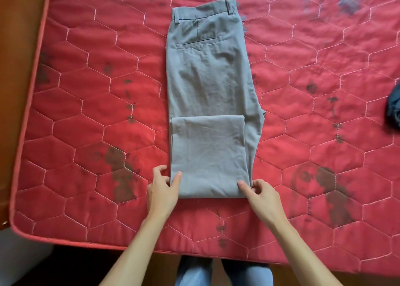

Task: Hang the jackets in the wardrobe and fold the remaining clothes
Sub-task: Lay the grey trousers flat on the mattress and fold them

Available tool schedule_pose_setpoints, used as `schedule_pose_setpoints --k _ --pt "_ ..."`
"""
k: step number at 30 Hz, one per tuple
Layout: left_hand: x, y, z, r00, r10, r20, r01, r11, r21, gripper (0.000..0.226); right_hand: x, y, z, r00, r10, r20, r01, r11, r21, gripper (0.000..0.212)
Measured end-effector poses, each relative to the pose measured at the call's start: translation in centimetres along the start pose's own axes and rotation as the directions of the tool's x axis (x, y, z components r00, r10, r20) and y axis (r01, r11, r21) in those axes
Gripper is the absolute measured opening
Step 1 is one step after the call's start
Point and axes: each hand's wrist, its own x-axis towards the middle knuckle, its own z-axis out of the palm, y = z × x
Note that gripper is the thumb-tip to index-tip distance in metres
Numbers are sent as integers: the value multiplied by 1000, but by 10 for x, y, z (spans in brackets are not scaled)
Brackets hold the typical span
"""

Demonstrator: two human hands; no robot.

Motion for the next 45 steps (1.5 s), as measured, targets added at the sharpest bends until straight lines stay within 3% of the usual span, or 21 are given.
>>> schedule_pose_setpoints --k 2,6,8,12,16,19,21,25,28,32,36,39,41,42,43,45 --pt "1 -1 -9 999 17 34 -16 1000 -26 42 -2 -6 -8 999 4 32 -5 1000 24 43" --pt "-8 -4 -26 991 56 121 -39 990 -134 32 -18 -16 -21 986 35 162 -80 957 279 30" --pt "-17 -4 -36 979 107 171 -69 975 -213 32 -30 -16 -23 988 33 153 -85 935 344 31" --pt "-37 8 -61 959 171 228 -94 945 -313 35 -57 -28 -40 997 -19 70 -11 909 416 29" --pt "-42 26 -93 924 174 340 -44 932 -359 45 -74 -66 -76 982 -177 63 137 905 402 52" --pt "-42 47 -120 880 271 389 -111 915 -388 42 -74 -95 -101 960 -256 115 192 898 396 31" --pt "-39 64 -134 852 334 404 -136 885 -446 40 -69 -111 -115 954 -273 128 191 876 442 30" --pt "-11 92 -140 834 408 370 -163 825 -542 32 -41 -141 -125 959 -242 148 117 813 570 40" --pt "28 110 -124 873 395 287 -211 835 -507 22 -8 -163 -116 971 -191 143 78 820 568 43" --pt "74 142 -98 930 317 186 -188 846 -499 7 39 -191 -98 979 -202 26 147 788 597 28" --pt "121 161 -76 965 249 86 -187 877 -443 14 84 -215 -87 975 -215 -53 211 833 511 14" --pt "142 165 -66 965 258 -50 -262 952 -158 25 117 -217 -77 977 -193 -91 214 872 441 13" --pt "147 164 -58 958 280 -67 -283 958 -49 29 130 -211 -67 972 -193 -134 226 922 314 27" --pt "148 161 -52 950 304 -70 -305 952 -6 44 131 -207 -61 957 -222 -185 259 944 206 41" --pt "148 158 -45 933 348 -88 -343 937 67 59 132 -203 -54 916 -301 -264 330 941 74 54" --pt "148 151 -28 837 523 -161 -454 828 329 71 129 -196 -36 746 -558 -362 478 829 -292 67"
